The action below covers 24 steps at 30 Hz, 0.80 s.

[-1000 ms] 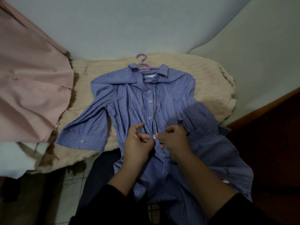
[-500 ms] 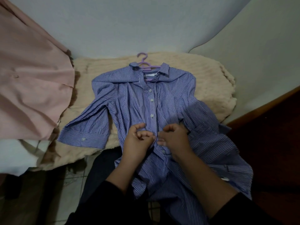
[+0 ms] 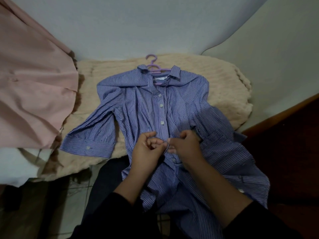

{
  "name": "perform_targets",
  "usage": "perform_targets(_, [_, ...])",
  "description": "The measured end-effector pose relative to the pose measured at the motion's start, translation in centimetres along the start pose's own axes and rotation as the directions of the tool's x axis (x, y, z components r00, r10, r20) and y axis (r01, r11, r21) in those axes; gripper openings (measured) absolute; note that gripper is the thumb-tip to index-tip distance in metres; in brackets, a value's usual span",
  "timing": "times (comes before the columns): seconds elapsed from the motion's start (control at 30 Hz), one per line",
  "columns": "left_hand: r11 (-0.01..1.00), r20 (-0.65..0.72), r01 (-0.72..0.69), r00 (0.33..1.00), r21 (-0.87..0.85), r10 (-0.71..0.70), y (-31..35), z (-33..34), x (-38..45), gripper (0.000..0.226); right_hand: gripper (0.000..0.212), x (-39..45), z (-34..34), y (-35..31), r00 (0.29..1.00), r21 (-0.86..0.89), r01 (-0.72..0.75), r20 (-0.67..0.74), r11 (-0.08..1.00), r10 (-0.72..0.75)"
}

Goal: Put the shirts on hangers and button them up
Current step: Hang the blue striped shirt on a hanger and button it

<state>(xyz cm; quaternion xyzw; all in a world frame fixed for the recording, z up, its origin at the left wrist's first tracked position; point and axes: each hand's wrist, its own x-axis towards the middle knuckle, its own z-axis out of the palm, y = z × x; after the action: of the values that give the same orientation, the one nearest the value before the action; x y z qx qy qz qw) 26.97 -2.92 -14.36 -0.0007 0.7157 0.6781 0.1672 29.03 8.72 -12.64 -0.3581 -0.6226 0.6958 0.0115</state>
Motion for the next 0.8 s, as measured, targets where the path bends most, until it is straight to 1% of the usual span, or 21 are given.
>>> perform_targets(0.07, [0.991,0.011,0.095,0.995,-0.095,-0.094,0.3,-0.1,0.3,0.034,0.035,0.1,0.0,0.2,0.999,-0.019,0.031,0.011,0.999,-0.031])
perform_targets(0.13, [0.957,0.042,0.211,0.977,-0.2,-0.207,0.5,-0.4,0.8,0.033,0.036,0.3,-0.2,0.3,0.998,-0.016,0.056,0.037,0.998,-0.055])
perform_targets(0.2, [0.929,0.091,0.285,0.958,-0.235,-0.271,0.7,-0.9,1.3,0.038,0.037,0.4,-0.4,0.3,0.995,0.008,0.066,0.078,0.998,-0.067])
perform_targets(0.23, [0.932,0.108,0.294,0.955,-0.213,-0.276,0.8,-1.1,1.6,0.04,0.036,0.5,-0.5,0.2,0.993,0.01,0.073,0.091,0.997,-0.074])
perform_targets(0.27, [0.943,0.108,0.282,0.958,-0.175,-0.267,1.0,-1.4,1.9,0.041,0.034,0.7,-0.7,0.2,0.991,-0.017,0.097,0.089,0.995,-0.095])
perform_targets(0.3, [0.962,0.088,0.248,0.967,-0.113,-0.239,1.2,-1.6,2.1,0.042,0.031,0.9,-0.8,0.1,0.988,-0.082,0.146,0.071,0.986,-0.14])
perform_targets(0.33, [0.983,0.052,0.186,0.981,0.004,-0.186,1.4,-2.0,2.4,0.044,0.027,1.1,-1.0,0.0,0.978,-0.179,0.21,0.045,0.961,-0.206])
perform_targets(0.37, [0.976,0.013,0.105,0.994,0.189,-0.109,1.5,-2.4,2.8,0.05,0.025,1.4,-1.1,-0.2,0.962,-0.274,0.271,0.031,0.923,-0.273])
perform_targets(0.4, [0.922,-0.017,0.028,1.0,0.386,-0.024,1.6,-2.8,3.2,0.058,0.028,1.7,-1.2,-0.5,0.946,-0.355,0.312,0.034,0.881,-0.322])
perform_targets(0.43, [0.85,-0.032,-0.024,0.998,0.526,0.048,1.7,-3.2,3.7,0.068,0.036,2.1,-1.3,-0.7,0.939,-0.415,0.33,0.049,0.848,-0.341])
perform_targets(0.47, [0.807,-0.034,-0.044,0.996,0.589,0.078,1.7,-3.5,4.1,0.077,0.045,2.5,-1.3,-1.0,0.939,-0.47,0.328,0.068,0.819,-0.337])
perform_targets(0.5, [0.791,-0.023,-0.048,0.997,0.609,0.078,1.9,-3.6,4.3,0.083,0.049,3.0,-1.1,-1.3,0.942,-0.534,0.317,0.085,0.783,-0.324])
perform_targets(0.57, [0.753,0.023,-0.064,0.998,0.655,0.065,1.9,-3.3,5.0,0.083,0.044,3.7,-0.7,-1.9,0.956,-0.638,0.279,0.112,0.717,-0.272])
perform_targets(0.6, [0.732,0.033,-0.07,0.997,0.677,0.064,1.8,-3.2,5.3,0.078,0.039,4.1,-0.6,-2.2,0.962,-0.644,0.262,0.117,0.719,-0.245])
perform_targets(0.63, [0.73,0.025,-0.073,0.997,0.679,0.077,1.8,-3.2,5.5,0.072,0.035,4.5,-0.5,-2.6,0.969,-0.61,0.244,0.12,0.754,-0.217])
perform_targets(0.67, [0.751,-0.005,-0.063,0.996,0.657,0.088,1.8,-3.3,5.9,0.066,0.033,4.9,-0.5,-3.2,0.976,-0.54,0.218,0.115,0.813,-0.185])
perform_targets(0.7, [0.808,-0.046,-0.043,0.995,0.588,0.087,2.0,-3.4,6.1,0.06,0.032,5.4,-0.5,-3.9,0.983,-0.445,0.179,0.106,0.878,-0.147])
perform_targets(0.77, [0.947,-0.13,0.001,0.991,0.323,0.043,2.8,-3.6,6.8,0.048,0.028,6.4,-0.8,-5.9,0.994,-0.22,0.092,0.075,0.971,-0.077])
perform_targets(0.8, [0.979,-0.175,0.01,0.984,0.203,0.026,3.2,-3.8,7.5,0.045,0.028,7.0,-1.0,-6.9,0.996,-0.117,0.06,0.065,0.991,-0.053])
